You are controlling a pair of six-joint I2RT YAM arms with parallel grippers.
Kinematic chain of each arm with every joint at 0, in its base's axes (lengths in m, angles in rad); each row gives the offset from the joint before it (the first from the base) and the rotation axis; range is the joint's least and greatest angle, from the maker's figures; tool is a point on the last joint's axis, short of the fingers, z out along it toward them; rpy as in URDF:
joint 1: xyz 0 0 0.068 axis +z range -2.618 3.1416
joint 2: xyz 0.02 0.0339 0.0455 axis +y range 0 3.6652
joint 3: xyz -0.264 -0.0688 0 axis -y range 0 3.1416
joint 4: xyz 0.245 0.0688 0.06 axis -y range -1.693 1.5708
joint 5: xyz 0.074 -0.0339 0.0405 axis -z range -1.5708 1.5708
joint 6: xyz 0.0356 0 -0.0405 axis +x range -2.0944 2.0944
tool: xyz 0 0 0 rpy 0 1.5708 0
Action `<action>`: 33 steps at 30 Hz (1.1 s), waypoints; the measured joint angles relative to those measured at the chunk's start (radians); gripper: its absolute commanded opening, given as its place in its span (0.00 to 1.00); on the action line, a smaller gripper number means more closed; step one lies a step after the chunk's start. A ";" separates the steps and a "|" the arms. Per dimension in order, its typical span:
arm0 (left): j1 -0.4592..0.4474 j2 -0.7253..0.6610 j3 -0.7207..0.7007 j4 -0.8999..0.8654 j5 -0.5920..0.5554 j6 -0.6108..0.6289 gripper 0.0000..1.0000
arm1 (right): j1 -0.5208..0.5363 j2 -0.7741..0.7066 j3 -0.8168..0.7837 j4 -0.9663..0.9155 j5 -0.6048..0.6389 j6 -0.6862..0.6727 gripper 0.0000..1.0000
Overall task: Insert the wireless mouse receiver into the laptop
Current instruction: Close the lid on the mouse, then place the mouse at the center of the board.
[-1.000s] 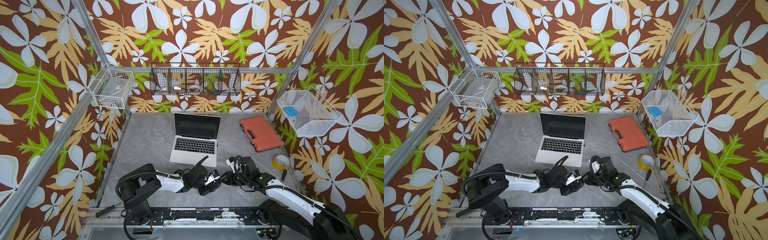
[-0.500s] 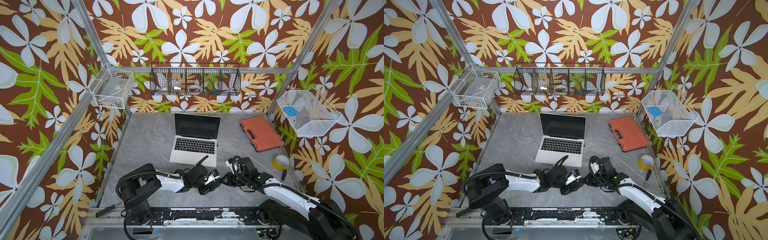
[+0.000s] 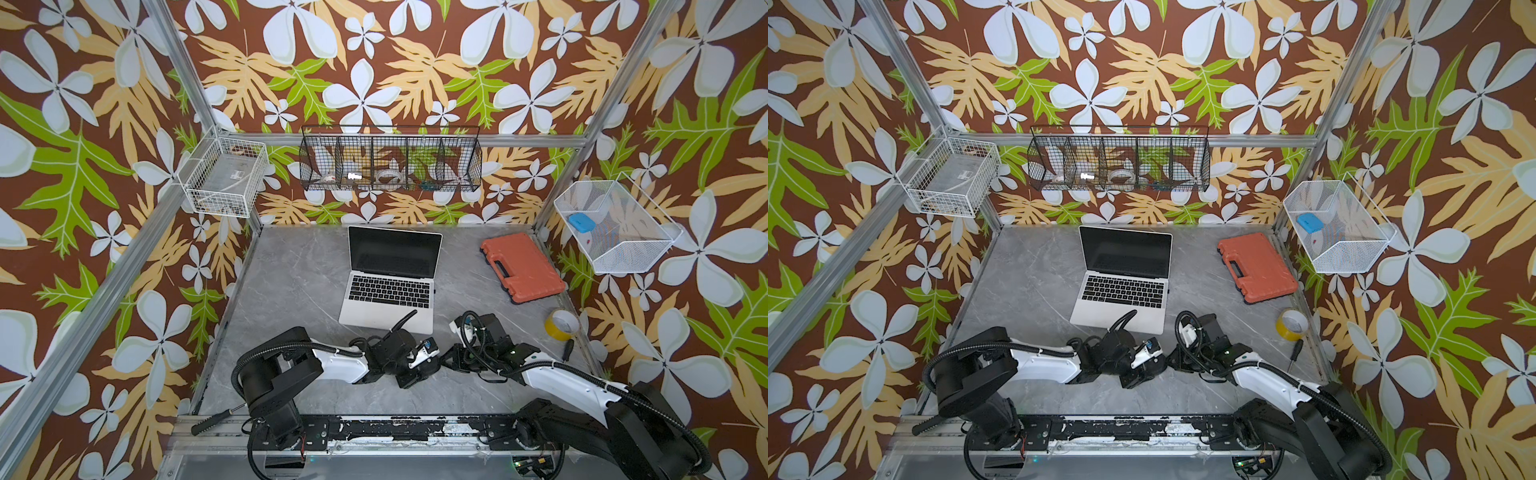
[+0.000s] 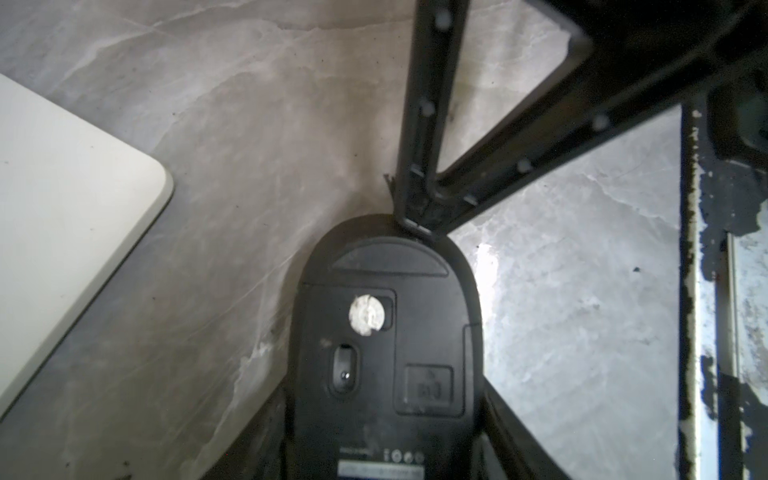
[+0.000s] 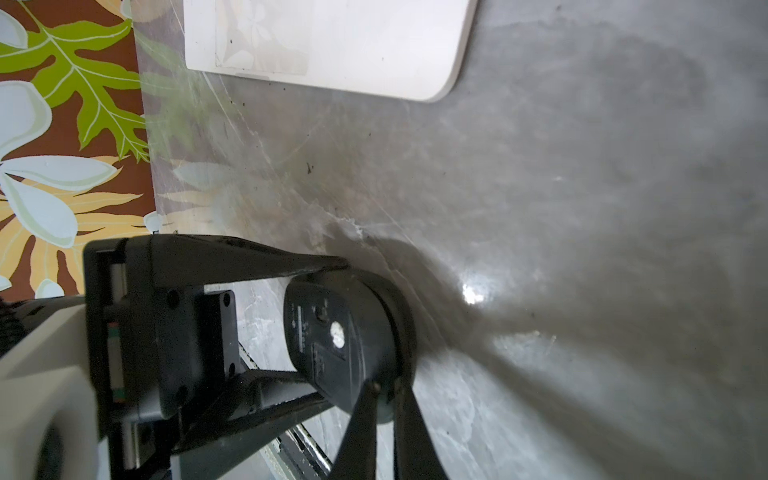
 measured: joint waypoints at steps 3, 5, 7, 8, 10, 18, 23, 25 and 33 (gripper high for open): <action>0.001 0.003 0.001 -0.005 -0.005 -0.007 0.32 | 0.001 0.014 0.002 0.011 0.000 -0.002 0.09; 0.002 0.005 0.004 -0.014 -0.008 -0.011 0.31 | 0.006 0.030 0.010 0.016 0.002 -0.007 0.09; 0.003 0.005 0.006 -0.023 -0.014 -0.012 0.31 | 0.011 0.045 0.020 0.013 0.007 -0.013 0.09; 0.003 0.005 0.006 -0.024 -0.015 -0.013 0.31 | 0.014 0.052 0.026 0.009 0.011 -0.017 0.09; 0.003 0.004 0.009 -0.030 -0.021 -0.015 0.30 | 0.019 0.063 0.040 -0.013 0.022 -0.027 0.08; -0.002 0.016 0.016 0.011 -0.019 -0.023 0.27 | 0.043 0.058 0.086 -0.220 0.060 -0.066 0.25; -0.002 -0.004 0.004 0.004 -0.027 -0.045 0.26 | 0.039 -0.068 0.168 -0.306 0.156 -0.077 0.41; -0.002 -0.024 -0.004 -0.010 -0.025 -0.055 0.25 | 0.029 -0.125 0.182 -0.331 0.204 -0.081 0.48; 0.154 -0.273 -0.071 0.115 0.212 -0.269 0.26 | -0.043 -0.486 0.081 -0.174 0.169 -0.091 1.00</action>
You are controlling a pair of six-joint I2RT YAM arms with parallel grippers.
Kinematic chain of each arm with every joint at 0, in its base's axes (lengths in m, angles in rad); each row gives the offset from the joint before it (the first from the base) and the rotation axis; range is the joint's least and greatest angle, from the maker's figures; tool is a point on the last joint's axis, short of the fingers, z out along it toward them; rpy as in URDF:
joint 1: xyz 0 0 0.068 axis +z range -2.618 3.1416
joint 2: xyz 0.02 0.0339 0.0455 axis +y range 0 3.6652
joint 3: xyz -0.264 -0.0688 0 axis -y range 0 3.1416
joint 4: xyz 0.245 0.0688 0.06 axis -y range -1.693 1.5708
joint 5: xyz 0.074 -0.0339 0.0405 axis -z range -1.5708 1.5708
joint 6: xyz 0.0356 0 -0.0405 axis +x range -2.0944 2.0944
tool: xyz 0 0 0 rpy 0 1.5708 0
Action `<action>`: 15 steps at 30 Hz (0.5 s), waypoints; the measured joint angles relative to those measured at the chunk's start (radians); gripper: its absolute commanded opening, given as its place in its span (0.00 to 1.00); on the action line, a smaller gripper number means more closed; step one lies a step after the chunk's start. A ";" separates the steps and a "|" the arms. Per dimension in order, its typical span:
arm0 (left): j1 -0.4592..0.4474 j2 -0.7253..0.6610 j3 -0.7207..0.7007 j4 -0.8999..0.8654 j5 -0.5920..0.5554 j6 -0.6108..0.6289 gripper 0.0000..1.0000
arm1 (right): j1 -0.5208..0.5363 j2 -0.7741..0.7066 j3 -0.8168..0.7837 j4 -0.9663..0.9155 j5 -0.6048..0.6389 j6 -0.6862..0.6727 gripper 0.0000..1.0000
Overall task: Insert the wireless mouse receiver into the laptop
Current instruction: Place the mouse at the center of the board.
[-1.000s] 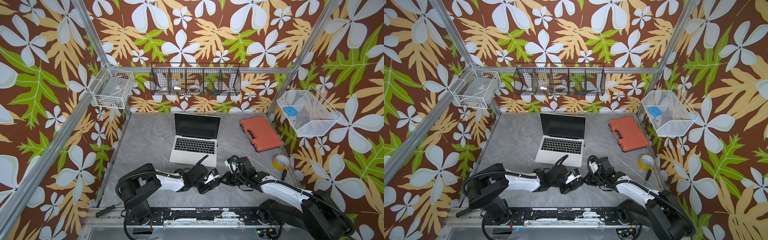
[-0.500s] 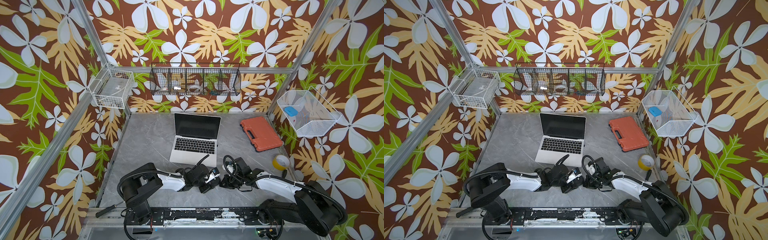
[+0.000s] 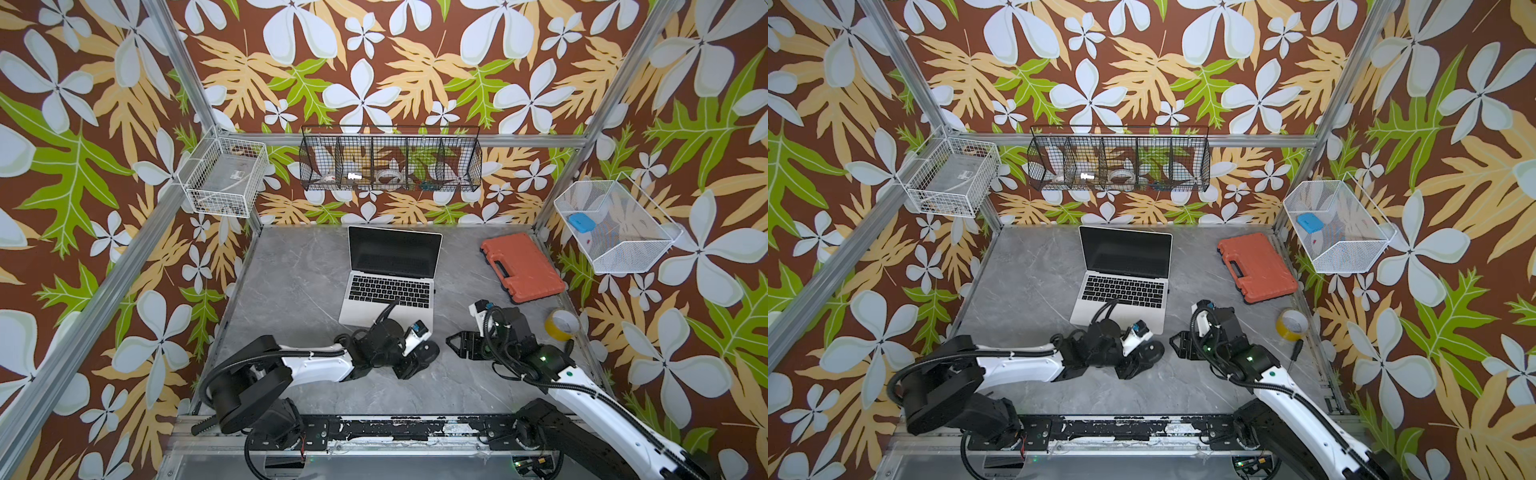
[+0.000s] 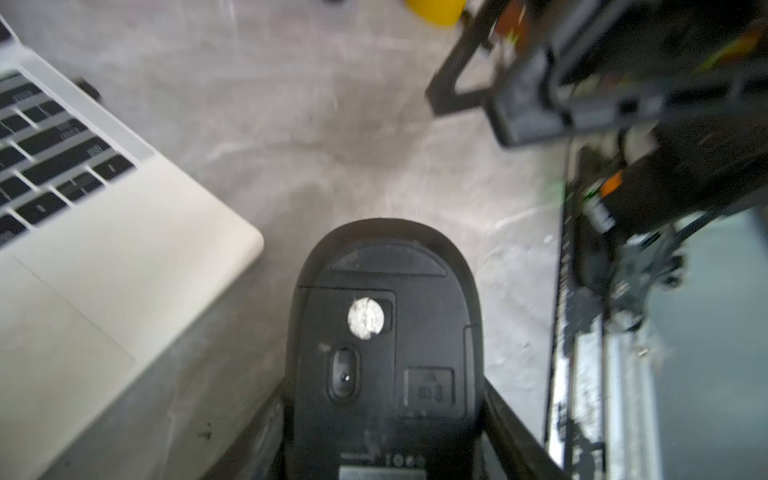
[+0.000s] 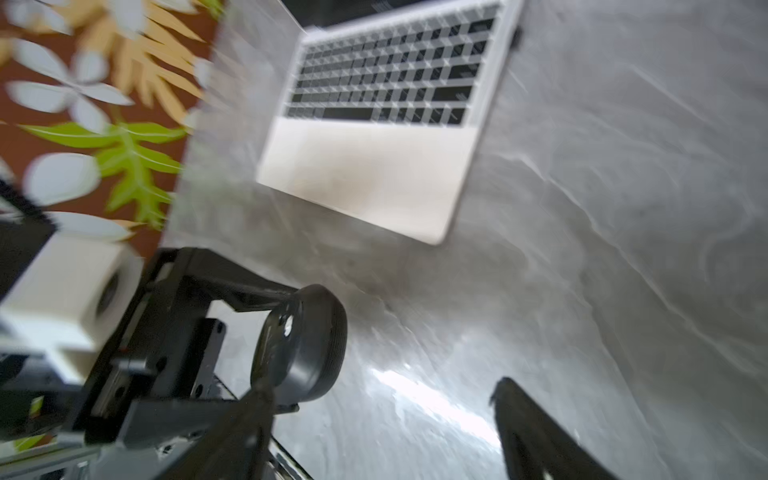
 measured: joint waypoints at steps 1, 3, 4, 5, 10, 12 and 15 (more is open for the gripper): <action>0.023 -0.030 -0.013 0.045 0.047 -0.050 0.26 | 0.000 -0.034 -0.018 0.061 -0.030 0.010 1.00; 0.050 -0.073 -0.028 0.134 0.148 -0.148 0.26 | -0.002 -0.071 -0.037 0.194 -0.089 0.050 1.00; 0.060 -0.085 -0.029 0.184 0.202 -0.204 0.26 | -0.002 -0.073 -0.037 0.254 -0.115 0.056 1.00; 0.064 -0.090 -0.029 0.222 0.241 -0.245 0.26 | -0.002 -0.068 -0.034 0.307 -0.140 0.067 1.00; 0.072 -0.092 -0.034 0.480 0.406 -0.514 0.26 | 0.055 0.026 0.026 0.504 -0.258 0.098 0.99; 0.072 -0.089 -0.034 0.562 0.438 -0.593 0.26 | 0.085 0.064 0.062 0.527 -0.292 0.095 0.95; 0.072 -0.087 -0.034 0.629 0.451 -0.658 0.25 | 0.113 0.106 0.103 0.570 -0.342 0.089 0.78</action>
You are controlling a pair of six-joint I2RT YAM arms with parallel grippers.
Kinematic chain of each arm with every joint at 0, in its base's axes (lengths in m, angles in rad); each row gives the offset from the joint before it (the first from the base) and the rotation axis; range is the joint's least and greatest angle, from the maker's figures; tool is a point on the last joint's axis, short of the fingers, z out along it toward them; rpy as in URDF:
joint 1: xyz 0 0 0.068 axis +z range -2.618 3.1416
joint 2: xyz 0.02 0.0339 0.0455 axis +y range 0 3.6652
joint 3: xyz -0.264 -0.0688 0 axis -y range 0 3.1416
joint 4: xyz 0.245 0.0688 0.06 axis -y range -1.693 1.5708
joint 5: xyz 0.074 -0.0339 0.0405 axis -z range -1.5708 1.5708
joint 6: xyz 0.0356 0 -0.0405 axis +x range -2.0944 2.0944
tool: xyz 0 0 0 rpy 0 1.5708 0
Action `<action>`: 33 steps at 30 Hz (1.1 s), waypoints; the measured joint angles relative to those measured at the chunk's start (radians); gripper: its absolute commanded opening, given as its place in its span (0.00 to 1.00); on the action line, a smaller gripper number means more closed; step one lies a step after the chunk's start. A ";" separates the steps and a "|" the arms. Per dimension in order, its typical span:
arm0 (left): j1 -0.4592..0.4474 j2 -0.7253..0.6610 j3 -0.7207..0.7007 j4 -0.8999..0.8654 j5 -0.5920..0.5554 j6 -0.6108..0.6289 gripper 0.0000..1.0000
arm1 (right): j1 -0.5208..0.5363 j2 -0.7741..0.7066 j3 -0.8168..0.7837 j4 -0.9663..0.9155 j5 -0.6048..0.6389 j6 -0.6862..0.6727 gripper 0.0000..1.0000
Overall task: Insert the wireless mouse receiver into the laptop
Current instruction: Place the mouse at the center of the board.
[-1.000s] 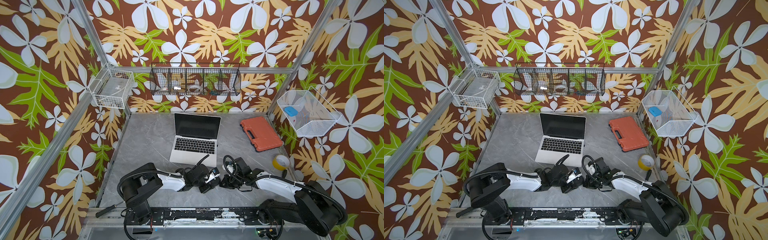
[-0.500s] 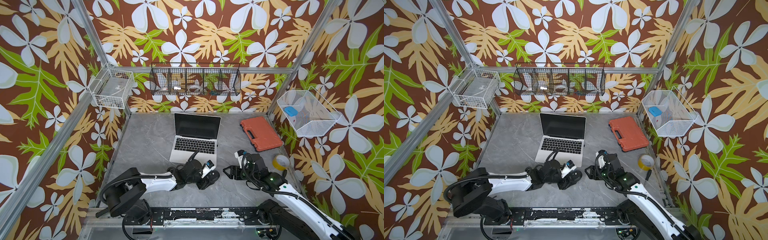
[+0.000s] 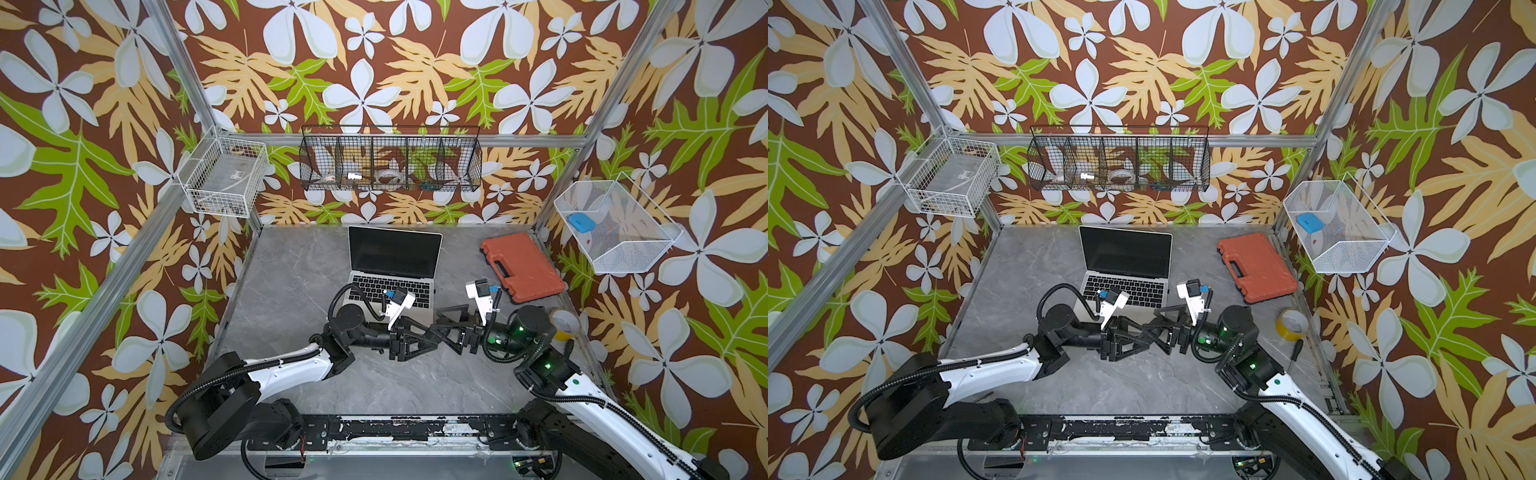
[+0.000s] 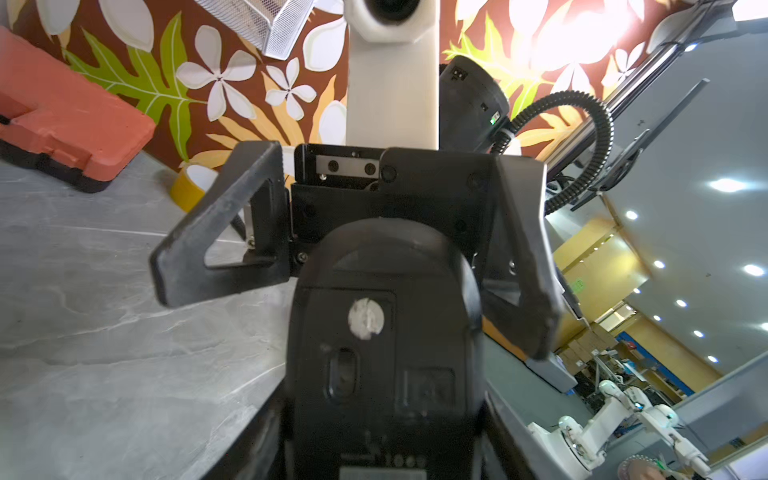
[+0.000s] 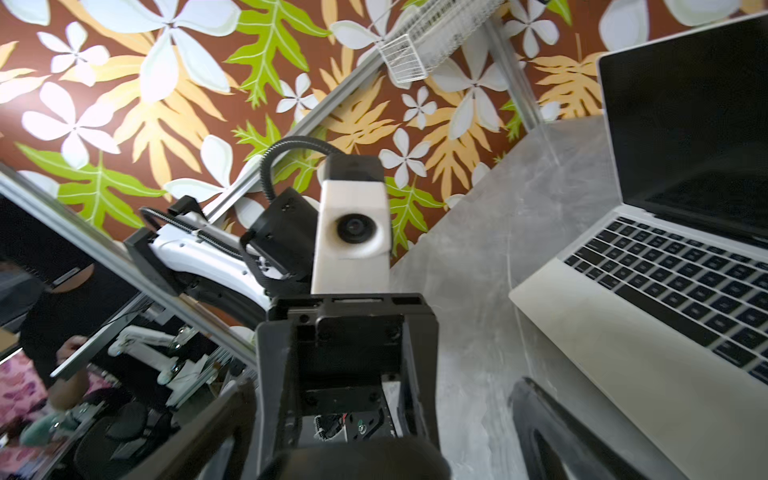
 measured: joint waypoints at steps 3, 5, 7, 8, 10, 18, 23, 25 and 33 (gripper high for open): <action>0.000 0.005 0.000 0.026 -0.007 -0.031 0.25 | 0.006 0.019 0.008 0.014 -0.038 0.001 0.59; 0.002 0.008 -0.006 0.034 -0.009 -0.035 0.37 | 0.008 0.022 0.007 0.011 -0.044 0.005 0.48; 0.005 0.008 -0.014 0.041 -0.016 -0.034 0.77 | 0.007 0.019 0.008 -0.005 -0.047 0.009 0.43; 0.007 0.005 -0.019 0.042 -0.018 -0.034 0.93 | 0.007 0.016 0.009 -0.016 -0.043 0.005 0.42; 0.024 -0.019 -0.042 0.039 -0.061 -0.033 1.00 | 0.008 0.007 0.024 -0.089 -0.028 -0.030 0.40; 0.318 -0.394 -0.277 -0.182 -0.332 0.099 1.00 | 0.032 0.244 0.174 -0.509 0.308 -0.246 0.26; 0.462 -0.627 -0.229 -0.525 -0.605 0.280 1.00 | 0.222 0.587 0.388 -0.770 0.543 -0.393 0.24; 0.481 -0.665 -0.211 -0.626 -0.712 0.340 1.00 | 0.296 0.728 0.488 -0.843 0.631 -0.455 0.24; 0.491 -0.694 -0.281 -0.731 -1.050 0.452 1.00 | 0.546 1.138 0.766 -1.061 0.911 -0.719 0.72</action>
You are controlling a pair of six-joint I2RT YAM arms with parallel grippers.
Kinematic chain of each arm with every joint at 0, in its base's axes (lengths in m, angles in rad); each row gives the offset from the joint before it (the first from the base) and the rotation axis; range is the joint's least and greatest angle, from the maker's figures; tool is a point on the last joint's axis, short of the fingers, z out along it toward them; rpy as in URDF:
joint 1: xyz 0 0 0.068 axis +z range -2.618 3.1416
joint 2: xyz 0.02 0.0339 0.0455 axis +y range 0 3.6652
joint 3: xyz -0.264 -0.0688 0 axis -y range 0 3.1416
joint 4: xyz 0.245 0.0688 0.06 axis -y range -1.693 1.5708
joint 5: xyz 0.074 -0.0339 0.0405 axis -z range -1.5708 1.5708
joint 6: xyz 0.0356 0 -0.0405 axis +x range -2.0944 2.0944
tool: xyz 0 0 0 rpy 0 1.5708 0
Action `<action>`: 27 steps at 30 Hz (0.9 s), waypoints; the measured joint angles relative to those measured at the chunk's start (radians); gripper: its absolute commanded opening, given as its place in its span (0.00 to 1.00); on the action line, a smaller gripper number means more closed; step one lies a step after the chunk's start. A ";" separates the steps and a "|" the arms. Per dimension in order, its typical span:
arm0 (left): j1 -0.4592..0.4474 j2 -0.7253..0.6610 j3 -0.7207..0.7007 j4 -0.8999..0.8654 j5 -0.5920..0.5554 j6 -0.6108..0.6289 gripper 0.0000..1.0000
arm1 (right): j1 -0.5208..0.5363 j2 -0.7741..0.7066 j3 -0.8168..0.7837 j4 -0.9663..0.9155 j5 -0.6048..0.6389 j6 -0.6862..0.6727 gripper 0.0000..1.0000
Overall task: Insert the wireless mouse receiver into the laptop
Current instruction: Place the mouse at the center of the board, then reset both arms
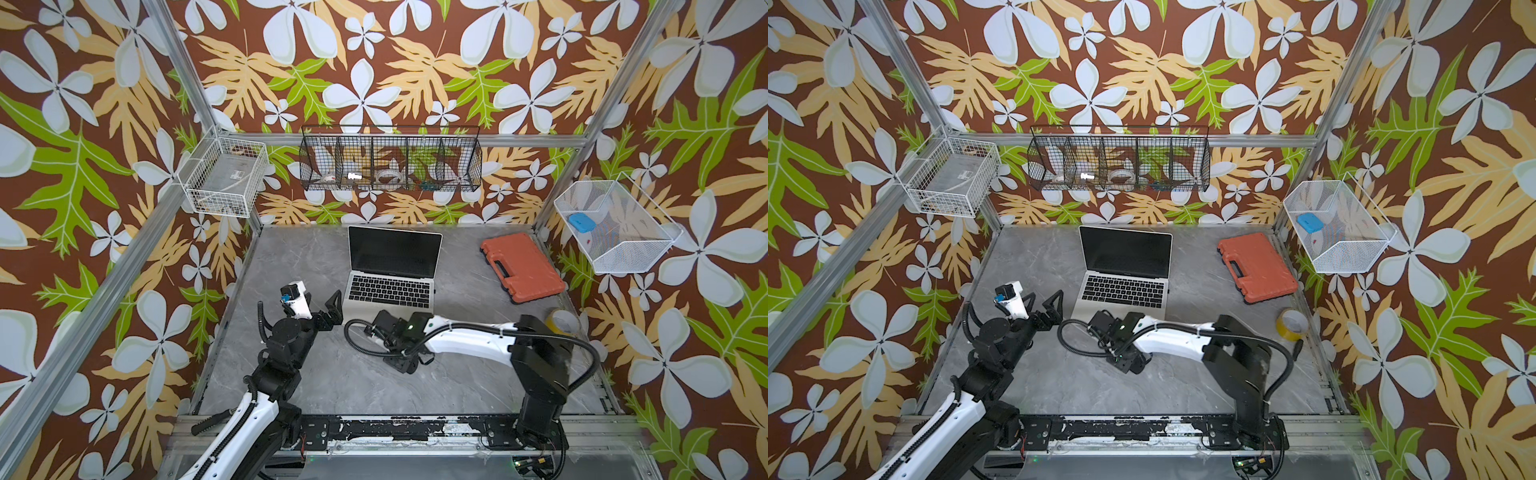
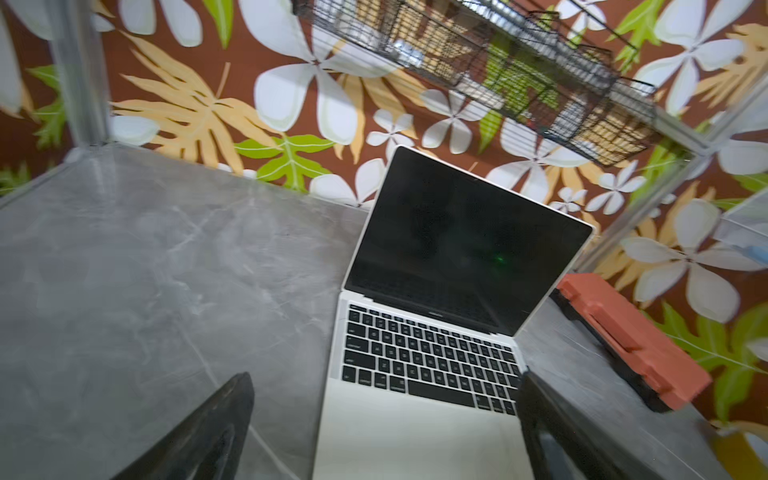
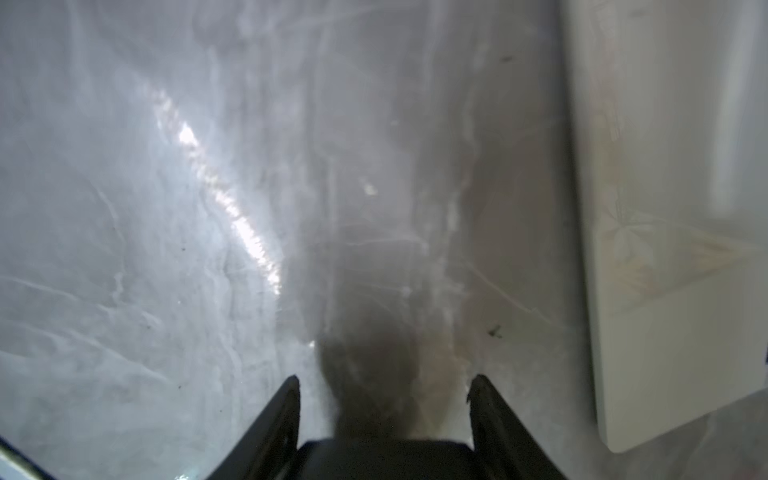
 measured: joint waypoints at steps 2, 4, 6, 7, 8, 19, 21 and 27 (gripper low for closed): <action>0.000 0.021 -0.034 0.031 -0.071 0.017 1.00 | 0.006 0.006 0.006 -0.008 0.024 -0.024 0.96; 0.000 0.050 -0.064 0.074 -0.138 0.045 1.00 | 0.005 -0.024 -0.003 -0.001 0.037 -0.040 0.99; 0.002 0.093 -0.080 0.121 -0.201 0.086 1.00 | -0.016 -0.089 -0.023 0.023 0.041 -0.047 0.99; 0.006 0.113 -0.081 0.142 -0.222 0.101 1.00 | -0.035 -0.127 -0.035 0.046 0.041 -0.041 1.00; 0.018 0.137 -0.081 0.168 -0.244 0.122 1.00 | -0.066 -0.171 -0.058 0.079 0.043 -0.025 0.99; 0.267 0.459 -0.182 0.592 -0.105 0.265 1.00 | -0.879 -0.692 -0.688 0.658 0.132 0.247 1.00; 0.276 0.507 -0.187 0.685 -0.029 0.281 1.00 | -0.996 -0.740 -0.811 0.780 0.154 0.268 1.00; 0.276 0.739 -0.210 0.941 0.154 0.333 1.00 | -1.077 -0.825 -1.075 1.231 0.098 0.171 0.99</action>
